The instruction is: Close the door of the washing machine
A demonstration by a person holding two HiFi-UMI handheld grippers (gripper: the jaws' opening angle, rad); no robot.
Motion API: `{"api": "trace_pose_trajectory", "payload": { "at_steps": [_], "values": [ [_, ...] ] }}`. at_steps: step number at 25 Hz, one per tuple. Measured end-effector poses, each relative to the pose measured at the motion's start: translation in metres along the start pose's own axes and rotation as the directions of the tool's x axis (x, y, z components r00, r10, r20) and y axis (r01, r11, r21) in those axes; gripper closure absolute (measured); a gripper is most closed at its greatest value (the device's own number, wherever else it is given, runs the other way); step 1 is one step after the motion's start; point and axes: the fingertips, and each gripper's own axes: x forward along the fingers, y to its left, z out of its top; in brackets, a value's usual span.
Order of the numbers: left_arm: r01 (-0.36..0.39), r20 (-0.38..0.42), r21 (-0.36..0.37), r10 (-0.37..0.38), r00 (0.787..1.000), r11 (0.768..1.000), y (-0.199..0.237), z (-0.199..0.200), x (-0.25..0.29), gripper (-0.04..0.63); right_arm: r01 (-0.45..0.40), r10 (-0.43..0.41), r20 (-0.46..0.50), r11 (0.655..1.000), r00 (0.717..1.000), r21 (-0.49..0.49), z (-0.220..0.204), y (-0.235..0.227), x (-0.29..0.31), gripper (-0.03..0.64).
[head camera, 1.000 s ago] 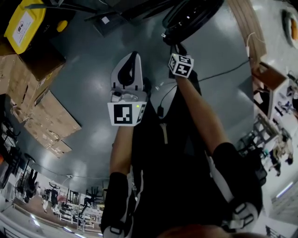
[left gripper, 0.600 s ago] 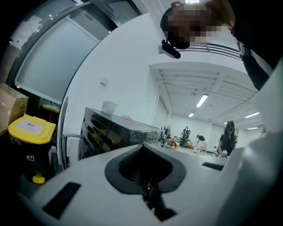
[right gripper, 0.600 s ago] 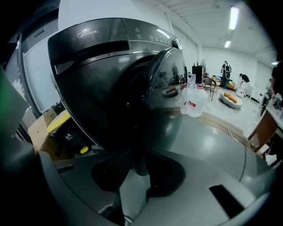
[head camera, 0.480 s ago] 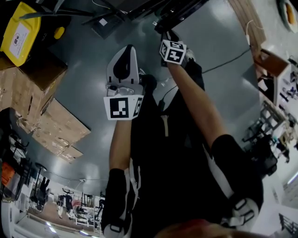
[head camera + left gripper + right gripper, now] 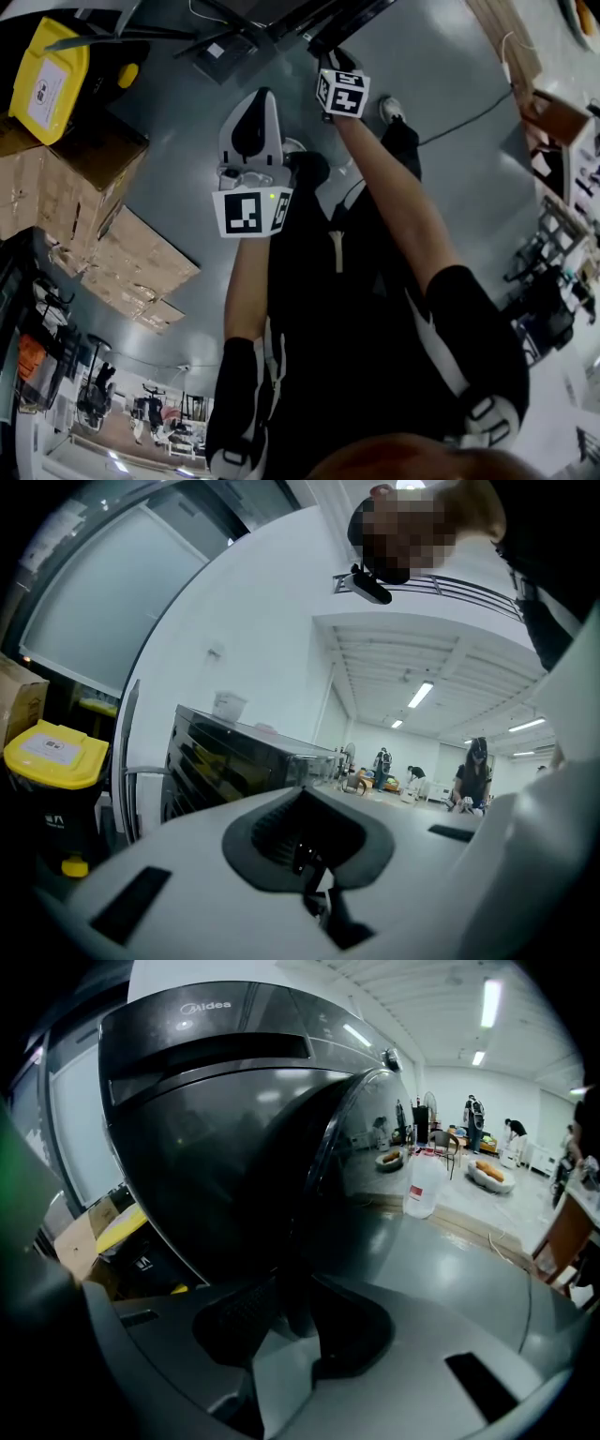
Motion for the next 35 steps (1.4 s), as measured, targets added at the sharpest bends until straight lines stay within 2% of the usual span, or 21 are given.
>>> {"api": "trace_pose_trajectory", "payload": {
  "at_steps": [12, 19, 22, 26, 31, 35],
  "values": [
    [-0.022, 0.000, -0.008, 0.022, 1.000, 1.000, 0.005, 0.006, -0.013, 0.591, -0.035, 0.032, -0.031, 0.994, 0.999, -0.104, 0.014, 0.019, 0.012, 0.513],
    [-0.085, -0.003, -0.049, 0.085, 0.996, 0.995, -0.012, 0.037, -0.022, 0.591, -0.127, 0.119, -0.080, 0.987, 0.990, -0.103, 0.028, 0.023, -0.023, 0.515],
    [-0.119, -0.003, -0.077, 0.120, 0.993, 0.990, -0.031, 0.059, -0.024, 0.591, -0.180, 0.175, -0.070, 0.981, 0.982, -0.073, 0.058, 0.019, -0.062, 0.534],
    [-0.138, 0.006, -0.086, 0.139, 0.990, 0.987, -0.070, 0.099, -0.023, 0.591, -0.272, 0.270, -0.036, 0.955, 0.962, -0.122, 0.111, 0.014, -0.126, 0.568],
    [-0.165, 0.070, -0.077, 0.170, 0.983, 0.983, -0.120, 0.160, -0.015, 0.591, -0.390, 0.406, 0.056, 0.902, 0.912, -0.188, 0.202, 0.006, -0.210, 0.591],
    [-0.205, 0.108, -0.077, 0.213, 0.971, 0.976, -0.153, 0.194, -0.011, 0.591, -0.451, 0.486, 0.118, 0.860, 0.866, -0.238, 0.261, -0.005, -0.273, 0.600]
  ]
}}
